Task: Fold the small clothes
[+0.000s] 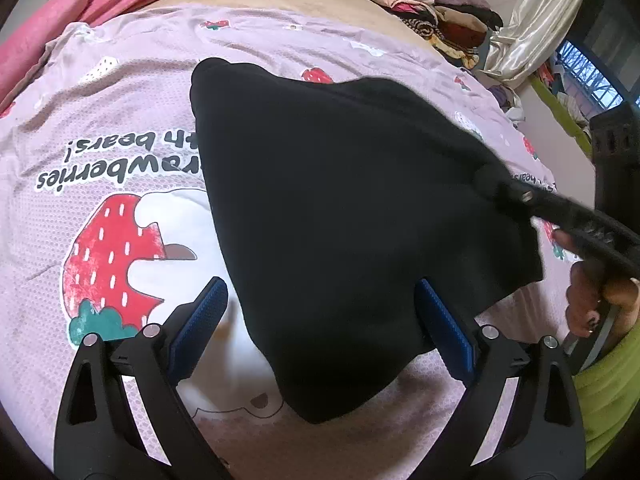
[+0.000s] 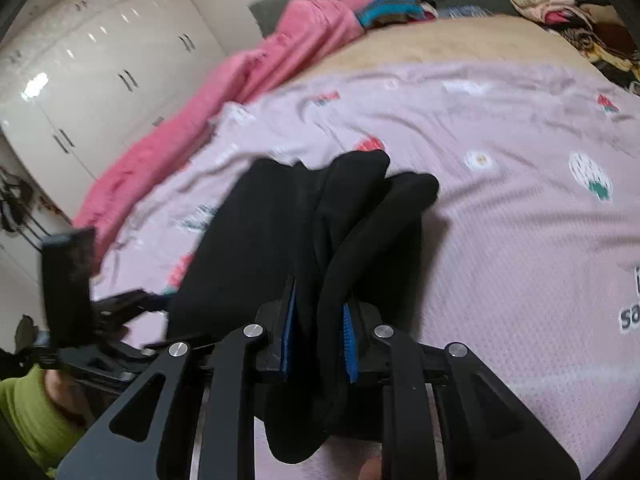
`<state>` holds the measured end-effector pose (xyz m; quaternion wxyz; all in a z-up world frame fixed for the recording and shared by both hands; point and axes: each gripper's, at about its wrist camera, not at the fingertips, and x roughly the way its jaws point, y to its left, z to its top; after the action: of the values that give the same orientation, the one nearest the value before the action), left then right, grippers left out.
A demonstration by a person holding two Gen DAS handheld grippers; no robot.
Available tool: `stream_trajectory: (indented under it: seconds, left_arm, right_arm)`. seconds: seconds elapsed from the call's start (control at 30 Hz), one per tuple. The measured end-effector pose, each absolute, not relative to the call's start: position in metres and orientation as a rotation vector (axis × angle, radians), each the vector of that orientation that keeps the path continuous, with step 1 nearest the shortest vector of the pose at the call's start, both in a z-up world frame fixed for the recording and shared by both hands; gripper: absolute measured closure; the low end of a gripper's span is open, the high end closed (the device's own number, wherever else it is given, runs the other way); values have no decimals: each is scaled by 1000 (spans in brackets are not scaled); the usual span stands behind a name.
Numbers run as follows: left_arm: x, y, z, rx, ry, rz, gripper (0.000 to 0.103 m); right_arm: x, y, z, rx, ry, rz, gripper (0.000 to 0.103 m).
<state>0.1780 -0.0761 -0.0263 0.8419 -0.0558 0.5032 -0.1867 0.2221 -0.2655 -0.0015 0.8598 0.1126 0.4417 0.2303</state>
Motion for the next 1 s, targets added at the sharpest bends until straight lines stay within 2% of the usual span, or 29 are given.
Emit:
stream_trajectory:
  seconds: [0.07,0.2,0.33,0.67,0.87,0.9,1.0]
  left_arm:
    - [177,-77,-28,-115,1067,-394,15]
    - [175,-79,-29,-110,1070,-392,15]
    - [172,-78,-28,-111,1068,-389,15]
    - [164,-75,-21,-112,1049,-378,15]
    - [154,-69,-10,-126,1020,-370,12]
    - [151,-67,-7,-128,1012,-367,12]
    - [143,-63,0,-128,987,-361,10]
  right_arm:
    - [224,-262,-14,210,963,439,83]
    - [221,-266,-23,230,966,392,67]
    - [214,-270,-22,239,955,362,57]
    - [195,-271,-8,218,921,325,47]
    - [173,-271,11,196,863,298,31]
    - [169,-271,15,189,851,291,25]
    - [151,-267,29,161,795,270,19]
